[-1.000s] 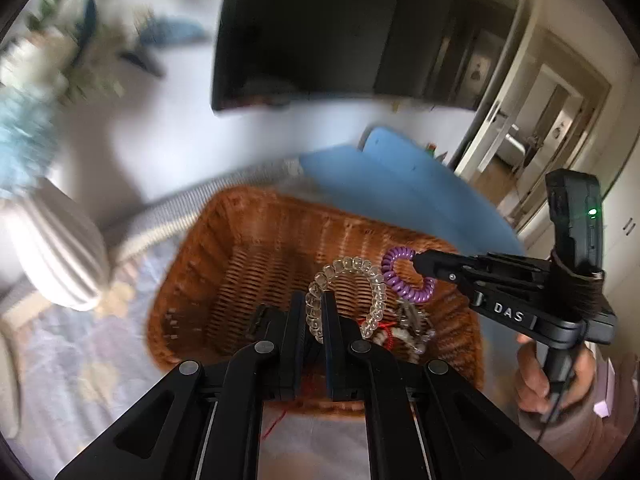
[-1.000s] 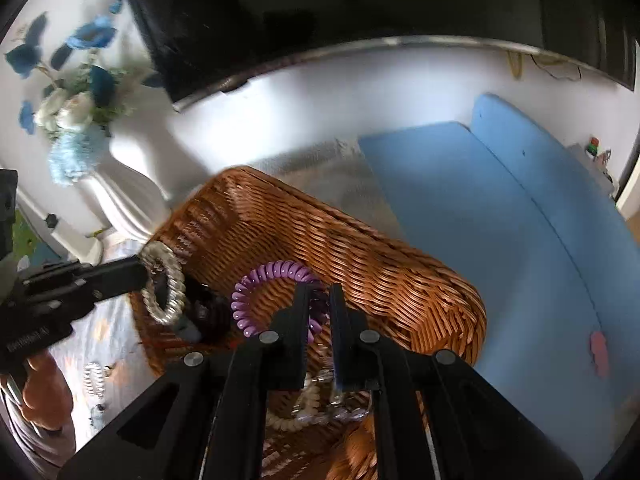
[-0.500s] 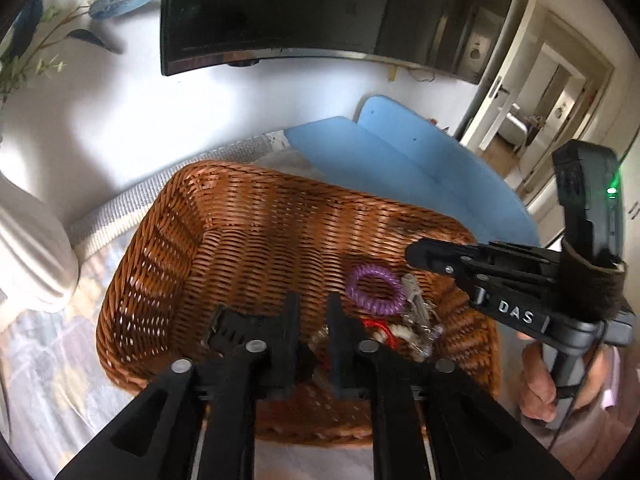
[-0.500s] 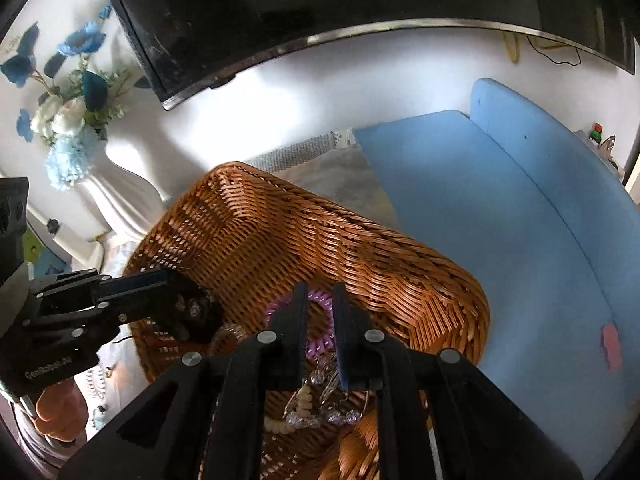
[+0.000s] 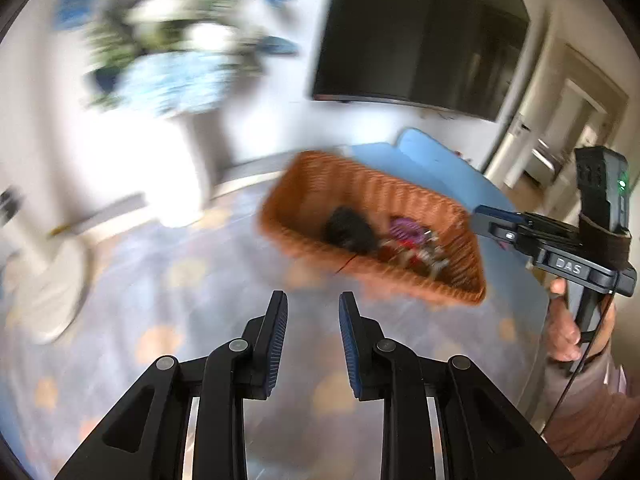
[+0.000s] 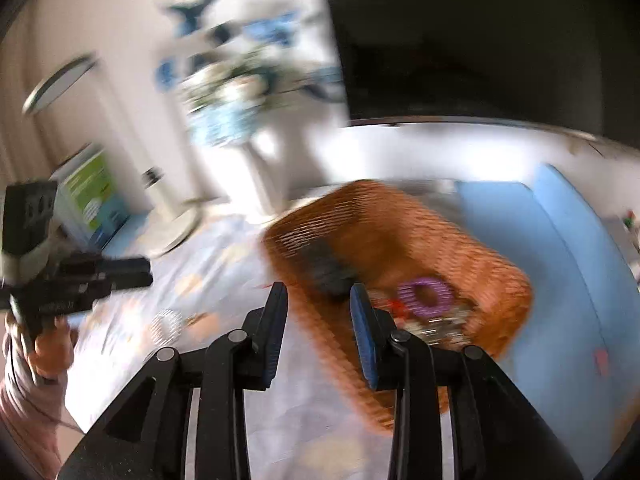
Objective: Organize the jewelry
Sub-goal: 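Move both tools back over the remaining jewelry, then grasp the light blue hair clip with the right tool while the left tool grasps the silver hoop earring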
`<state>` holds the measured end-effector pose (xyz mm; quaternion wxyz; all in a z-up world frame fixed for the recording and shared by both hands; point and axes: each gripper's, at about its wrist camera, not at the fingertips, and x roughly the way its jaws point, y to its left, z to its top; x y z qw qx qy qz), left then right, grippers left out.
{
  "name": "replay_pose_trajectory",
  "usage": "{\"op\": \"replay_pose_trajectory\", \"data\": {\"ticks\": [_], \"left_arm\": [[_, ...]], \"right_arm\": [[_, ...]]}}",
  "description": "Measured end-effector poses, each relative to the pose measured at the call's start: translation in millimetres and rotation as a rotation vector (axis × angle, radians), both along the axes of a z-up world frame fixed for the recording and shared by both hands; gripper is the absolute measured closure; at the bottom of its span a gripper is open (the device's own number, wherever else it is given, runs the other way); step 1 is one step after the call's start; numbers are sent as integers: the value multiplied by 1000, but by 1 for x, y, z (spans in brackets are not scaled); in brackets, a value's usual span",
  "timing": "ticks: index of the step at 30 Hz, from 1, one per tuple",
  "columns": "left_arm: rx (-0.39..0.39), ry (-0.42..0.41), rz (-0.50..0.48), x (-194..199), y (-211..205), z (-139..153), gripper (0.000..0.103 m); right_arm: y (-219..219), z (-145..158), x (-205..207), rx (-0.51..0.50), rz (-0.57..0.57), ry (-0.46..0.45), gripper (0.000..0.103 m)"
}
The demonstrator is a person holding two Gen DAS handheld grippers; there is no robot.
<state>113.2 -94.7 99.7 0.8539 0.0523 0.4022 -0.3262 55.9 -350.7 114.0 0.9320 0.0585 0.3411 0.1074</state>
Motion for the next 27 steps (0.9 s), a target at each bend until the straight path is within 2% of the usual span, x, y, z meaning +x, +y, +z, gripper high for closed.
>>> {"op": "replay_pose_trajectory", "data": {"ticks": [3, 6, 11, 14, 18, 23, 27], "left_arm": [[-5, 1, 74, -13, 46, -3, 72], [-25, 43, 130, -22, 90, -20, 68], [25, 109, 122, -35, 122, -63, 68], [56, 147, 84, -38, 124, -89, 68], [89, 163, 53, -37, 116, -109, 68], [92, 170, 30, -29, 108, -117, 68], [132, 172, 29, -20, 94, -122, 69]], "right_arm": [[44, -11, -6, -6, 120, 30, 67], [92, -37, -8, -31, 243, 101, 67], [152, -81, -16, -73, 400, 203, 67], [168, -98, -18, -91, 445, 235, 67], [177, -106, -16, -117, 478, 238, 68], [184, -115, -11, -131, 507, 240, 67], [191, -119, -12, -165, 532, 235, 67]]}}
